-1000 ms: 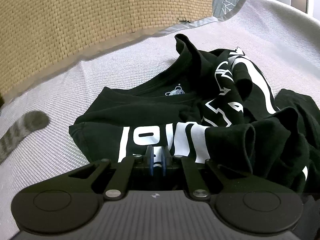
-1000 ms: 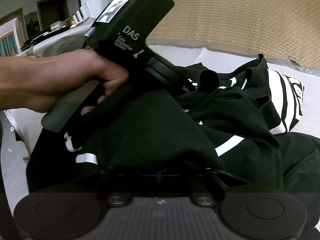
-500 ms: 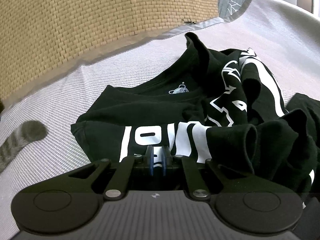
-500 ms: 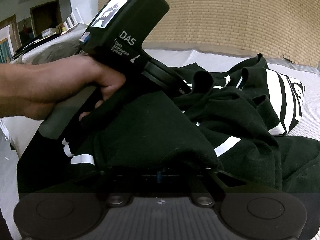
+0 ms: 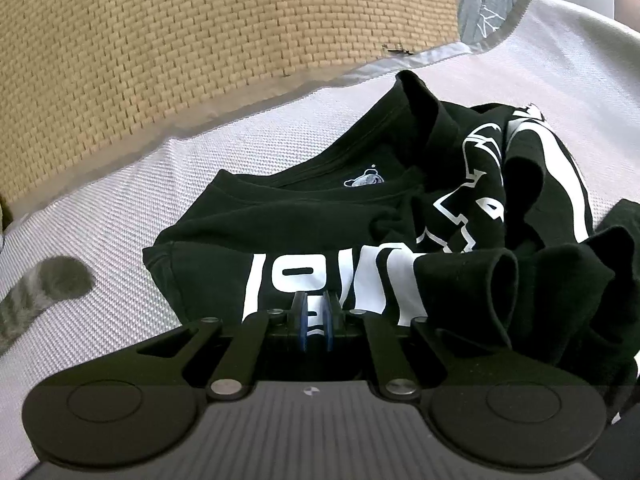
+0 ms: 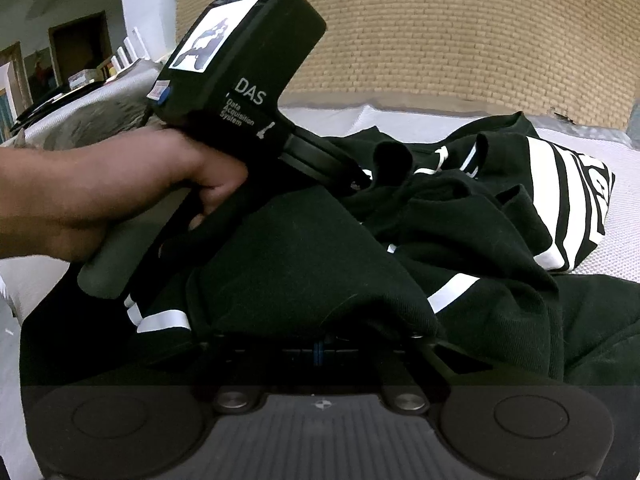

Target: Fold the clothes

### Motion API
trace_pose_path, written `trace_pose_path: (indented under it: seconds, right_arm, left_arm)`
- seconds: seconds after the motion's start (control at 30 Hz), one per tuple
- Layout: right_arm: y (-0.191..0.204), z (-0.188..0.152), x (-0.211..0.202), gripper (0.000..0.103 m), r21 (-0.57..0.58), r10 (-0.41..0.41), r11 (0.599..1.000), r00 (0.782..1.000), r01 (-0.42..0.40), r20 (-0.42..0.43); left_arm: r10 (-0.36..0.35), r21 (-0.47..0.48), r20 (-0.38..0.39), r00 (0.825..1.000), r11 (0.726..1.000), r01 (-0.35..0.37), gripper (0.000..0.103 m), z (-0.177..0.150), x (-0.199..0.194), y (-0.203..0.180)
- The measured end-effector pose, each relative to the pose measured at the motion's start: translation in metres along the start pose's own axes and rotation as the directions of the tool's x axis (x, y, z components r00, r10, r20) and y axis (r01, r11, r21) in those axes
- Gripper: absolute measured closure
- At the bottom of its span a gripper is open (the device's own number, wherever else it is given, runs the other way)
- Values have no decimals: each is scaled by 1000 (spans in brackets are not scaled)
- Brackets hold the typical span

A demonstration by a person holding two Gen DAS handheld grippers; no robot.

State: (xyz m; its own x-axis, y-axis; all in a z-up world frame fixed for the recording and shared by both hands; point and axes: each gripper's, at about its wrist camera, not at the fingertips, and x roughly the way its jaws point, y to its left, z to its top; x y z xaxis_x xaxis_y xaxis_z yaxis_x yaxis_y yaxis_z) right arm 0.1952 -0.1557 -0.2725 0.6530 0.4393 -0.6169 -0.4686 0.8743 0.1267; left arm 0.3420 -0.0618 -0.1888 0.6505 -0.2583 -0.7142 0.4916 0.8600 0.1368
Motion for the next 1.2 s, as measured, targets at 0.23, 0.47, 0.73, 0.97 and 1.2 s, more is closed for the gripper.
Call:
trace_pose_path:
  seconds: [0.23, 0.47, 0.73, 0.97, 1.2]
  right_arm:
    - [-1, 1, -2, 103, -17, -17, 1000, 1000, 17, -7]
    - [-8, 2, -33, 100, -42, -22, 999, 1000, 23, 15]
    - [-33, 16, -82, 90, 8, 2, 1000, 991, -3, 131]
    - [-64, 37, -78, 65, 50, -158, 987, 970, 151, 183]
    - [-86, 50, -29, 65, 38, -187, 982, 977, 184, 107]
  left_arm:
    - [19, 7, 21, 1000, 1000, -19, 94, 0, 6, -3]
    - [7, -22, 46, 999, 1000, -6, 93, -4, 8, 2]
    - [20, -16, 48, 999, 1000, -19, 93, -4, 10, -1]
    - [32, -17, 52, 998, 999, -31, 93, -5, 12, -2]
    - [35, -39, 60, 998, 999, -33, 93, -7, 14, -1]
